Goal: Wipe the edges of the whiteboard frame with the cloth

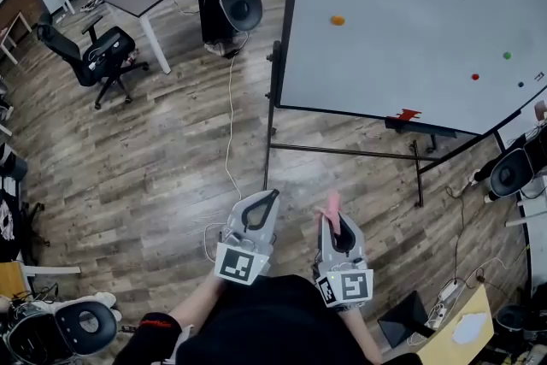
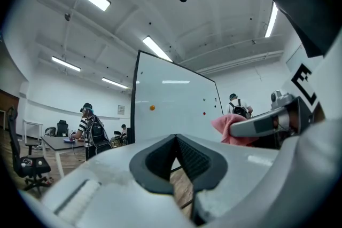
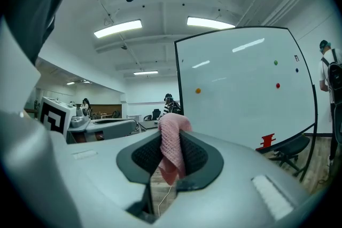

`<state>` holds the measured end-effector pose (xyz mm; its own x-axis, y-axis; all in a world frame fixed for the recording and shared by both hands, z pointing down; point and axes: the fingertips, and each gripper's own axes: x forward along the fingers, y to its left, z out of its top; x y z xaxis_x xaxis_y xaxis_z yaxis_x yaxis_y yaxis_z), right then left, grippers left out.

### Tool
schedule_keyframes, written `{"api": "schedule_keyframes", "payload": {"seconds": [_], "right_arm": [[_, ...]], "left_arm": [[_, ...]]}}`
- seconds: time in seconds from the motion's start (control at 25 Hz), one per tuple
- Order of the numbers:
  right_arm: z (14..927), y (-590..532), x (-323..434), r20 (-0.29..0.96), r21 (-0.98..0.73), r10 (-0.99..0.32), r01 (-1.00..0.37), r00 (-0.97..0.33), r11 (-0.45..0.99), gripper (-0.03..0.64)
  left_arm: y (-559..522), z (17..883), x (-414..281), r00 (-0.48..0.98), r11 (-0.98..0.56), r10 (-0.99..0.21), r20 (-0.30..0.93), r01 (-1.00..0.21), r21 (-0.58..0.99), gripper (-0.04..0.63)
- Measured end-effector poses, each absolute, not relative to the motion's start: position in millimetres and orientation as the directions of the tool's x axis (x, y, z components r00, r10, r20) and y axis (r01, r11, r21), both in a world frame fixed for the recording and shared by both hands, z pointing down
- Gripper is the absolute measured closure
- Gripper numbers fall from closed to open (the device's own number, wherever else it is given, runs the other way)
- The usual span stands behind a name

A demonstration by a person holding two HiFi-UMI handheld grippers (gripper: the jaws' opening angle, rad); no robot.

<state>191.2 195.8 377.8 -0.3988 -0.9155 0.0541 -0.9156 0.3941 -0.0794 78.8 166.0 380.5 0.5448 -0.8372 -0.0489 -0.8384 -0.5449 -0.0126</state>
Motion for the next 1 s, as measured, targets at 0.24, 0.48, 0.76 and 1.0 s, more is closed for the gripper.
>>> {"api": "schedule_keyframes", "payload": {"seconds": [0.24,0.48,0.76,1.0], "right_arm": [[375.5,147.5,162.6,0.043,-0.055,-0.923,-0.923,-0.383,0.381,0.554],[375.4,120.6,138.4,0.029,-0.046,-0.929,-0.929,-0.370,0.368,0.554],[374.3,99.8,137.2,0.039,-0.025,-0.929,-0.930,-0.368,0.367,0.554],[373.4,75.4,139.3,0.032,-0.023,-0.921,-0.921,-0.388,0.388,0.554]], "left_arm": [[119.6,375.0,52.0,0.564,-0.564,-0.823,-0.070,-0.825,-0.028,0.595],[86.9,373.9,29.9,0.574,-0.574,-0.816,-0.075,-0.819,-0.019,0.595],[68.5,376.6,27.0,0.568,-0.568,-0.821,-0.063,-0.823,-0.009,0.595],[50.5,371.9,26.1,0.552,-0.550,-0.830,-0.082,-0.834,-0.049,0.595]]}}
